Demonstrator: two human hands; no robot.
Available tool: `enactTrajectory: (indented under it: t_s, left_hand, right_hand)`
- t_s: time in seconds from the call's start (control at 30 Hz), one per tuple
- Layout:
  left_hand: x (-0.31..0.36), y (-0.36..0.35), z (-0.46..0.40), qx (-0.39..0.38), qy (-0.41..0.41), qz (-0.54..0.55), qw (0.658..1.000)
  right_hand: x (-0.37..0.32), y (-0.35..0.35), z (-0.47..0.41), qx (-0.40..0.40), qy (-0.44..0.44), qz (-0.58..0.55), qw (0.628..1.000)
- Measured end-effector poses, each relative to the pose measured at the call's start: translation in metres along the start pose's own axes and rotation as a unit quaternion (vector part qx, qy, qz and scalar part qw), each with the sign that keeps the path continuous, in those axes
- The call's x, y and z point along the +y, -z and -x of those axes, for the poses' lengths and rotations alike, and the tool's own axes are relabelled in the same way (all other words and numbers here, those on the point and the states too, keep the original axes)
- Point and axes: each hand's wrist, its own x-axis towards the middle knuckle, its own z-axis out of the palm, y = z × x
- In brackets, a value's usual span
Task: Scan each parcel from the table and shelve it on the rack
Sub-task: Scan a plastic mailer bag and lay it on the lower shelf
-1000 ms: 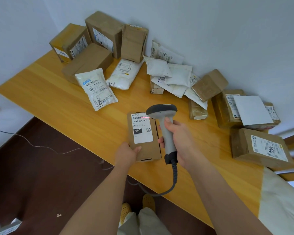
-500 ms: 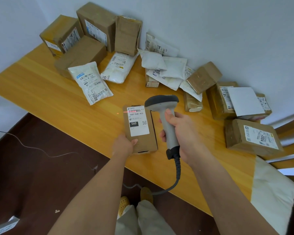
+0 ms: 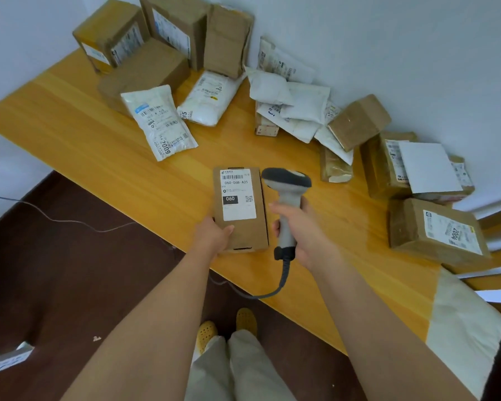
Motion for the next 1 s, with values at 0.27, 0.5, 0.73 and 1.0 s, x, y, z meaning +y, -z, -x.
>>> enactTrajectory:
  t_s: [0.27, 0.5, 0.73, 1.0]
  left_hand:
    - [-0.030, 0.024, 0.015, -0.028, 0.052, 0.147, 0.987]
    - [-0.086, 0.076, 0.055, 0.000, 0.058, 0.323, 0.945]
    - [-0.185, 0.164, 0.153, 0.044, 0.062, 0.512, 0.856]
    - [-0.356, 0.268, 0.304, 0.120, -0.059, 0.624, 0.770]
  right_hand:
    - [0.059, -0.027, -0.035, -0.077, -0.064, 0.004, 0.995]
    - [0.066, -0.079, -0.002, -0.159, -0.029, 0.079, 0.984]
    - [0.087, -0.169, 0.097, -0.282, 0.038, 0.159, 0.945]
    - [0.161, -0.294, 0.275, -0.394, 0.132, 0.183, 0.891]
